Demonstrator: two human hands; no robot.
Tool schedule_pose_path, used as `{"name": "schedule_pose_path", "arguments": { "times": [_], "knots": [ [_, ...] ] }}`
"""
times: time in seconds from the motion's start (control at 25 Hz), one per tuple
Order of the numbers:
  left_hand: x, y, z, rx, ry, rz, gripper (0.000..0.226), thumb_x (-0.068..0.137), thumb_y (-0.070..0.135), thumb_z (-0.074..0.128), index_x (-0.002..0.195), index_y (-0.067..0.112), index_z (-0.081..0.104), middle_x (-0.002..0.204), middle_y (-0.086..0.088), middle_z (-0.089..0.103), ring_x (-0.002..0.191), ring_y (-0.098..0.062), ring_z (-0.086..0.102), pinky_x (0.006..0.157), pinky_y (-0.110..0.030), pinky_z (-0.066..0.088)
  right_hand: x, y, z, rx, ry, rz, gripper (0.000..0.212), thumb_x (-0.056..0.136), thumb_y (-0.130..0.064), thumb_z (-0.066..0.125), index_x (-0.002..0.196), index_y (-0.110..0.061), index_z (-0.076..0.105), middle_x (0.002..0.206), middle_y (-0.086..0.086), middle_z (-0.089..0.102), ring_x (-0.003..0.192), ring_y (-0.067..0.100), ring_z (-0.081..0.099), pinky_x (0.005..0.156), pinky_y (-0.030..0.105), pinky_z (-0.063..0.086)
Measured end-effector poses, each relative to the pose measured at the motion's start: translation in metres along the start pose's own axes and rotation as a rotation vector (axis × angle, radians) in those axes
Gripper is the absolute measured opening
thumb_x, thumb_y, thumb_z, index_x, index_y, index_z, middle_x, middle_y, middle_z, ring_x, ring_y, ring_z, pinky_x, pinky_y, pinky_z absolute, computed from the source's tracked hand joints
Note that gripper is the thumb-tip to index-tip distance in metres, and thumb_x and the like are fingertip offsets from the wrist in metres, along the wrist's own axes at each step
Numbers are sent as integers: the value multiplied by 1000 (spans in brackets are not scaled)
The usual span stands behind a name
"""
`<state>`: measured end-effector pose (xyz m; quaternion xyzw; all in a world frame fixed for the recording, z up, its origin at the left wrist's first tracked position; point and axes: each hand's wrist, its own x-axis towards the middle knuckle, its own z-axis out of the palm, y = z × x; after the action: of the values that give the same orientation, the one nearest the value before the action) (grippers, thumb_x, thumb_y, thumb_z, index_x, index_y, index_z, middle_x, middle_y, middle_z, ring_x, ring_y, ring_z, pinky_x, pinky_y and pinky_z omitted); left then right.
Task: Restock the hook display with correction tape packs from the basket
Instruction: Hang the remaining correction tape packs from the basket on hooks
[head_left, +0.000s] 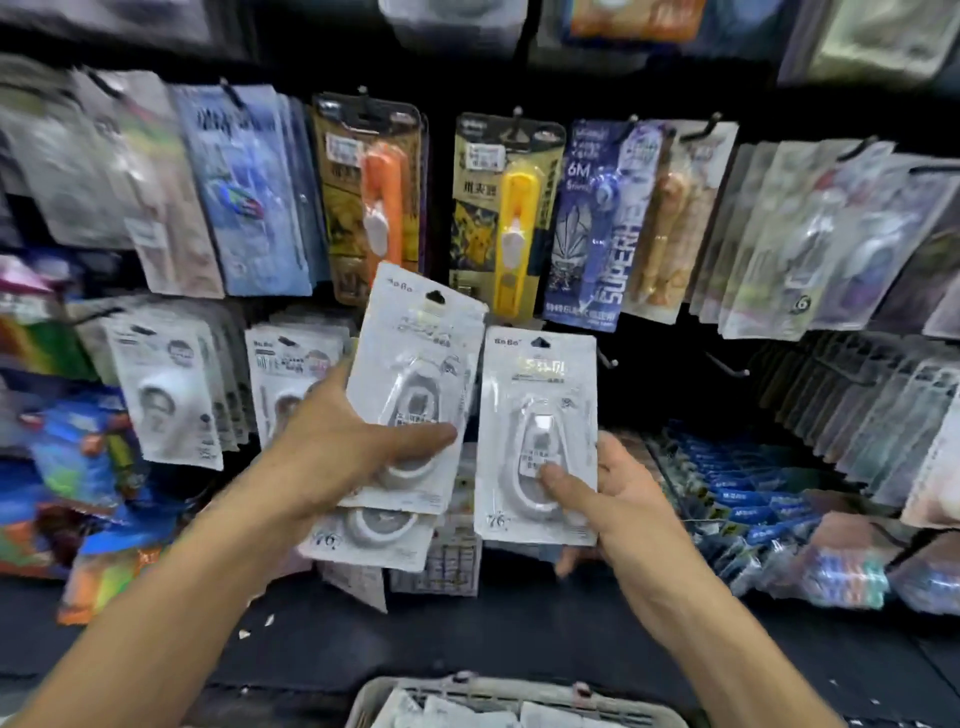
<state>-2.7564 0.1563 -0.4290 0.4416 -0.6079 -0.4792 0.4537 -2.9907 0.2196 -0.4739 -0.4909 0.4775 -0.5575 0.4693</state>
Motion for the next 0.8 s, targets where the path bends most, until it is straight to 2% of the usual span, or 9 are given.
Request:
{"name": "schedule_pose_path", "arguments": {
  "times": [0.12, 0.2, 0.36, 0.44, 0.48, 0.56, 0.68, 0.76, 0.8],
  "knots": [
    [-1, -5, -11, -134, 93, -26, 72, 49, 20, 99, 115, 19, 70, 101, -3, 80, 89, -22, 78, 83, -43, 60, 14, -2, 5, -114, 48, 69, 19, 96, -28, 68, 113, -34, 64, 94, -1, 78, 51, 20, 63, 36, 26, 40],
    [-1, -12, -6, -189, 90, -56, 67, 50, 19, 98, 112, 18, 72, 100, -7, 80, 91, -28, 77, 89, -53, 59, 15, 3, 4, -158, 70, 78, 16, 95, -33, 67, 109, -41, 65, 93, -7, 78, 47, 15, 57, 36, 23, 35],
    [0, -16, 5, -248, 89, -58, 59, 56, 20, 95, 110, 23, 72, 100, -6, 80, 93, -28, 77, 89, -54, 58, 25, 4, 14, -100, 159, 97, 18, 94, -31, 70, 111, -35, 66, 79, -8, 75, 41, 6, 52, 36, 20, 35],
    [-2, -19, 10, -221, 103, -59, 58, 56, 17, 98, 107, 26, 71, 97, -1, 81, 90, -23, 78, 82, -45, 62, 31, 4, 19, -45, 224, 171, 39, 91, -29, 74, 124, -32, 53, 93, -2, 73, 50, 11, 61, 43, 26, 48],
    [-4, -21, 12, -203, 111, -61, 55, 58, 17, 95, 106, 27, 70, 97, 0, 81, 90, -22, 78, 80, -41, 62, 31, 5, 18, -41, 246, 200, 51, 90, -30, 75, 131, -36, 45, 108, -3, 67, 63, 13, 68, 55, 33, 57],
    [-4, -22, 15, -200, 105, -78, 53, 61, 17, 92, 109, 26, 70, 99, 0, 80, 91, -22, 78, 83, -43, 61, 27, 5, 18, -129, 247, 156, 57, 89, -39, 74, 136, -43, 41, 124, -12, 57, 88, 7, 68, 81, 39, 59],
    [-5, -25, 27, -208, 57, -76, 55, 62, 20, 91, 113, 23, 70, 100, -1, 80, 92, -21, 78, 76, -35, 63, 18, 2, 30, -75, -11, 41, 52, 77, -59, 78, 122, -43, 59, 111, -21, 69, 97, 1, 70, 76, 24, 58],
    [-8, -25, 38, -247, 24, -116, 57, 61, 31, 89, 114, 24, 71, 98, 0, 81, 90, -19, 78, 70, -28, 63, 17, 2, 40, -63, -109, 8, 48, 75, -48, 85, 117, -32, 67, 105, -13, 75, 95, 6, 73, 71, 17, 56],
    [-9, -25, 42, -288, -4, -163, 58, 62, 40, 87, 115, 26, 71, 100, -1, 80, 91, -20, 78, 72, -31, 63, 18, 2, 43, -25, -97, 2, 42, 77, -38, 86, 113, -25, 69, 102, -7, 78, 92, 11, 75, 70, 17, 56]
  ]
}}
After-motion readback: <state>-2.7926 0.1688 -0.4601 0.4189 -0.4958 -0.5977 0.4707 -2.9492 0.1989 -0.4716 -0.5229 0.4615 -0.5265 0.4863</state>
